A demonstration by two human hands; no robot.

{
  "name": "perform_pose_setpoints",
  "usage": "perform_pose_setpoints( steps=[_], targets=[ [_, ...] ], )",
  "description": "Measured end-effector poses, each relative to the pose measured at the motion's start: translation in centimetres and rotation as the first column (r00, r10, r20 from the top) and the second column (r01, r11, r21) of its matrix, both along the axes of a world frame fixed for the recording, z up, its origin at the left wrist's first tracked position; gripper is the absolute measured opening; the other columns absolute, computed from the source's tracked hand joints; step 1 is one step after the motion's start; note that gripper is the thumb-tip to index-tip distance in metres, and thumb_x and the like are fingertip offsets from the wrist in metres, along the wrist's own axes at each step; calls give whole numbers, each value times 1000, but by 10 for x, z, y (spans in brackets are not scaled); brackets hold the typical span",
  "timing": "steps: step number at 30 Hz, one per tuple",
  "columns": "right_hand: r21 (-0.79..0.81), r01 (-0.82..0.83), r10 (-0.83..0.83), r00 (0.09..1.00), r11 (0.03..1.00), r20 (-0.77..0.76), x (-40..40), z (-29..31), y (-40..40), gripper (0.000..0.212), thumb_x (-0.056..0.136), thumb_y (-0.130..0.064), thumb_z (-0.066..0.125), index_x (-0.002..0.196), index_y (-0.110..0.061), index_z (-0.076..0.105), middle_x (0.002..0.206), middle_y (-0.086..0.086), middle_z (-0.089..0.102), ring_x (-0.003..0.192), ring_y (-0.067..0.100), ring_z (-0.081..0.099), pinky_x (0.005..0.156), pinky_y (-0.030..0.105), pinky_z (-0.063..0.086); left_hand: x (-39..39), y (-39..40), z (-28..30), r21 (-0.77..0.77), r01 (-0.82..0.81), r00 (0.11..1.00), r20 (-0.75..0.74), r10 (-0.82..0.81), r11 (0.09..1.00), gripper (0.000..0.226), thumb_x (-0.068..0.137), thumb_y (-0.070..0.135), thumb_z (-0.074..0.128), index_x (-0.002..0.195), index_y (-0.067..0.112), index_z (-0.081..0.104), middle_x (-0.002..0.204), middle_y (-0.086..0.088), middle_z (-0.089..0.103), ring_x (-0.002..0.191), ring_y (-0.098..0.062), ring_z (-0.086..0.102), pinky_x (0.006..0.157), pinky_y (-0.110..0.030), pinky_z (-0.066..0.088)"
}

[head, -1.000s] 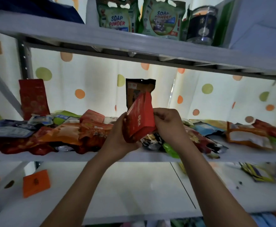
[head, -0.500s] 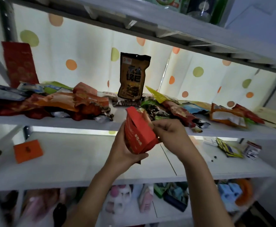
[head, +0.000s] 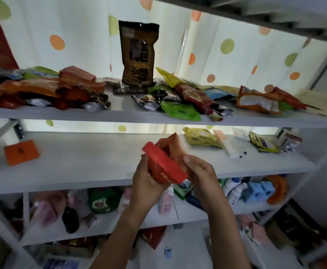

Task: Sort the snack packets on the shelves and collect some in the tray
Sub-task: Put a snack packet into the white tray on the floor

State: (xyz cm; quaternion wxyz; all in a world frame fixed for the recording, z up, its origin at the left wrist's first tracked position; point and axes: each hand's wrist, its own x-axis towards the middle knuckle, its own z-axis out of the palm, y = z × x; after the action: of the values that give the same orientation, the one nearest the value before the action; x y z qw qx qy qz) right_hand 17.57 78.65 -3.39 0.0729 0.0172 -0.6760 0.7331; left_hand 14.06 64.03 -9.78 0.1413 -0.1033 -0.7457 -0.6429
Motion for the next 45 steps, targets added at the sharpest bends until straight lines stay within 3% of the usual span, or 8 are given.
perform_pose_setpoints(
  steps=[5, 11, 18, 22, 26, 33, 39, 45],
  targets=[
    [-8, -80, 80, 996, 997, -43, 1, -8, 26, 45, 81, -40, 66, 113, -9, 71, 111, 19, 71, 107, 33, 66, 91, 36, 51, 7, 27, -7, 97, -23, 1000, -18, 25, 995, 61, 60, 38, 89, 113, 35, 60, 104, 10, 71, 101, -10, 67, 89, -42, 56],
    [27, -121, 123, 991, 992, -53, 0, -23, 51, 46, 83, -45, 63, 116, -15, 69, 113, 15, 70, 109, 31, 65, 90, 36, 51, 9, 48, -12, 93, -8, 1000, 15, 7, 996, 60, 63, 29, 88, 115, 38, 60, 108, 6, 71, 104, -14, 67, 93, -44, 54],
    [142, -125, 121, 992, 982, 36, 0, -42, 71, 54, 90, -61, 50, 131, -27, 61, 132, -4, 64, 127, 13, 56, 107, 41, 41, 14, 67, -16, 74, 36, 984, 174, -49, 997, 61, 60, 28, 91, 111, 32, 57, 101, 15, 69, 98, -2, 66, 76, -8, 51],
    [112, -138, 125, 986, 984, 113, -2, -54, 81, 42, 89, -42, 62, 130, -30, 62, 126, -9, 67, 119, 9, 61, 99, 31, 51, 9, 69, -9, 132, 63, 968, 235, -93, 989, 66, 65, 26, 88, 118, 34, 51, 106, 17, 66, 98, 3, 63, 84, -20, 52],
    [114, -128, 114, 985, 985, 126, -2, -66, 83, 38, 94, -16, 61, 132, -24, 60, 122, -8, 69, 114, 6, 63, 84, 15, 52, 7, 66, -6, 84, 145, 965, 208, -160, 986, 71, 64, 20, 89, 117, 41, 47, 110, 21, 62, 101, 11, 59, 82, -14, 53],
    [81, -47, 42, 998, 996, 52, -8, -73, 82, 57, 79, -5, 70, 125, -38, 64, 131, -5, 63, 120, 14, 61, 89, 31, 56, 1, 63, -7, 52, 187, 977, 93, -191, 981, 92, 60, 2, 88, 136, 24, 40, 109, 33, 64, 106, 7, 61, 80, -8, 49],
    [290, -170, 151, 985, 942, 88, -8, -77, 81, 89, 77, -5, 76, 147, -41, 34, 136, -7, 55, 118, 9, 60, 90, 31, 56, -9, 67, -5, 190, 162, 959, 202, -200, 968, 83, 53, 31, 88, 126, 27, 47, 112, 10, 66, 104, -3, 64, 81, -21, 54],
    [380, 104, -111, 994, 919, -3, -6, -89, 80, 58, 79, -7, 67, 129, -38, 58, 106, -4, 65, 92, 10, 66, 78, 27, 55, -16, 85, -10, 110, 256, 931, 240, -276, 960, 83, 61, 48, 87, 130, 34, 44, 114, 19, 65, 108, 2, 60, 90, -25, 50]
  ],
)
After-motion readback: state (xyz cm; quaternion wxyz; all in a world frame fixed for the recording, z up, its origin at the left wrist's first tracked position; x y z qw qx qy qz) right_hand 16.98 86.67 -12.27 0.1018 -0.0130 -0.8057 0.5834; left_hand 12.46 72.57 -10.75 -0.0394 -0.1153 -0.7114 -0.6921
